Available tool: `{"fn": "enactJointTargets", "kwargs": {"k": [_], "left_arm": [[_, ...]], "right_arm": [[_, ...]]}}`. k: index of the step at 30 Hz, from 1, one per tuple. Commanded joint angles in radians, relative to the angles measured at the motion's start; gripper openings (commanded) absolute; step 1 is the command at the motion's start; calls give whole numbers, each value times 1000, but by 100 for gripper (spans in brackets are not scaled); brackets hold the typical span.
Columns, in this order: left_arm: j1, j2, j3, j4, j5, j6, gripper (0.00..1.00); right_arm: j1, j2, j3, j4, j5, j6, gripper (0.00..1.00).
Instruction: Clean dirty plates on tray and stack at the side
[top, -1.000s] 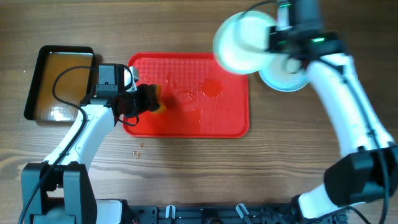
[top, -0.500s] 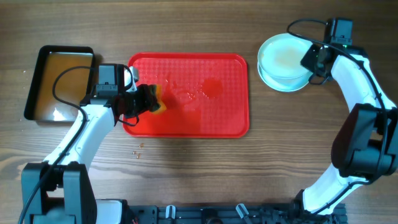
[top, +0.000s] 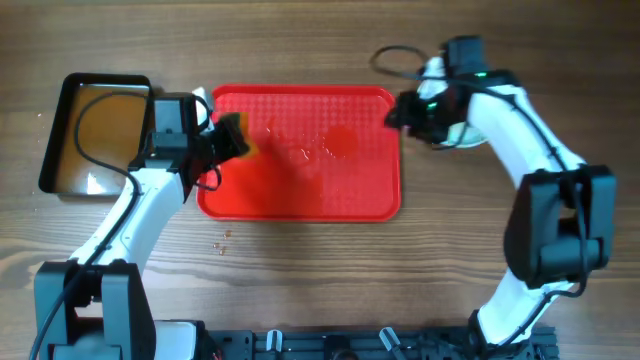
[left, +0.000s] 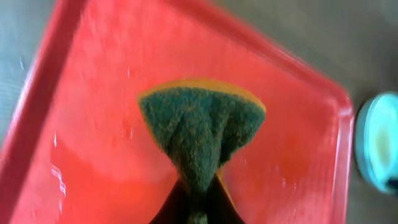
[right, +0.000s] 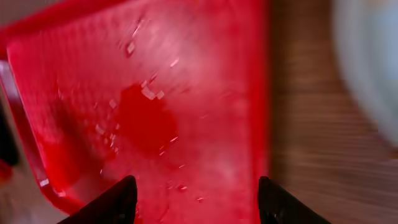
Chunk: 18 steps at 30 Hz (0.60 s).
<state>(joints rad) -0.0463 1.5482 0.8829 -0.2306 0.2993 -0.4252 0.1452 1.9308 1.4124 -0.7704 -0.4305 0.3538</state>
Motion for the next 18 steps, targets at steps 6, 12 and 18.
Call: {"fn": "enactJointTargets", "kwargs": {"k": [6, 12, 18], "left_arm": [[330, -25, 7, 61, -401, -2, 4], [553, 66, 7, 142, -330, 2, 5], [575, 150, 7, 161, -285, 2, 47]], "right_arm": [[353, 17, 0, 12, 49, -10, 63], [518, 18, 0, 121, 49, 16, 72], [545, 18, 0, 141, 50, 13, 95]]}}
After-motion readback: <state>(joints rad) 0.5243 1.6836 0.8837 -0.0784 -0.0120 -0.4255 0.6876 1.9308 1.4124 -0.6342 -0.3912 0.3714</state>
